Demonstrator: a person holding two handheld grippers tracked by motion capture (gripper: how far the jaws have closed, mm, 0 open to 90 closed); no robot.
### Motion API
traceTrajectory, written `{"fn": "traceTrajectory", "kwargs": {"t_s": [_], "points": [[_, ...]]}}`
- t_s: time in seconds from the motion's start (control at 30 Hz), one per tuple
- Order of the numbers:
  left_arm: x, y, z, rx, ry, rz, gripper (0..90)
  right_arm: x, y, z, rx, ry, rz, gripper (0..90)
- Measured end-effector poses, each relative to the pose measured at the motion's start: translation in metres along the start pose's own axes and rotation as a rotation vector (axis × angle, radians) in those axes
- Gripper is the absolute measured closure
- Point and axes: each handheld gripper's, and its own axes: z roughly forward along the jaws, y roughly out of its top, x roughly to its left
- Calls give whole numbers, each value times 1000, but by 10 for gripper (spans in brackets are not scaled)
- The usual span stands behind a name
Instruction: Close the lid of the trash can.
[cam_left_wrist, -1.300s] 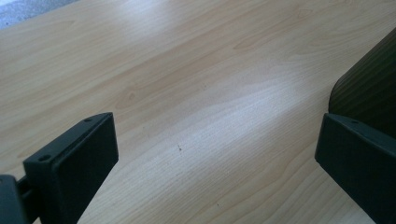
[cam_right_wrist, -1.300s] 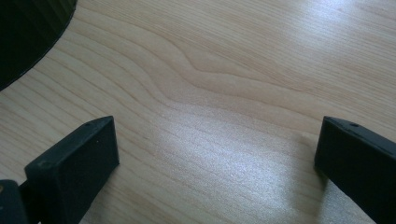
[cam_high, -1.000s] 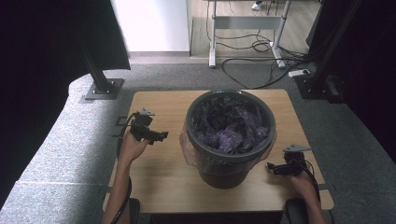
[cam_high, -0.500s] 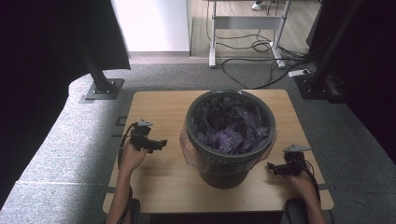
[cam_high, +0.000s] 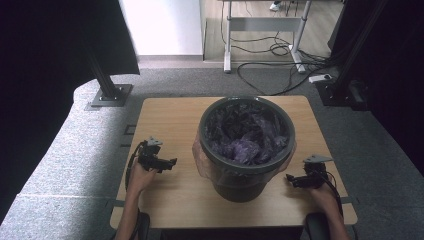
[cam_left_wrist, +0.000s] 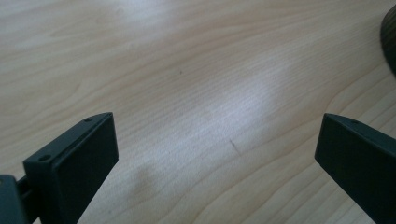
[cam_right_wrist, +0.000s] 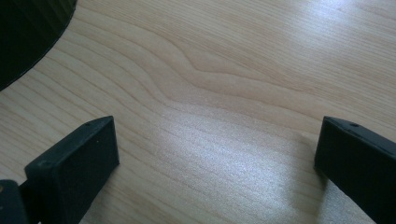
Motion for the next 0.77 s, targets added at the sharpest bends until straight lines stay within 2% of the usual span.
{"fn": "traceTrajectory", "kwargs": {"t_s": [0.33,0.43,0.6,0.77], "points": [[-4,-25,11,28,27,29,0,0,0,0,0,0,0,0],[-5,-31,15,52,31,43,0,0,0,0,0,0,0,0],[-5,-37,15,0,33,32,0,0,0,0,0,0,0,0],[-5,-37,15,0,35,29,0,0,0,0,0,0,0,0]]}}
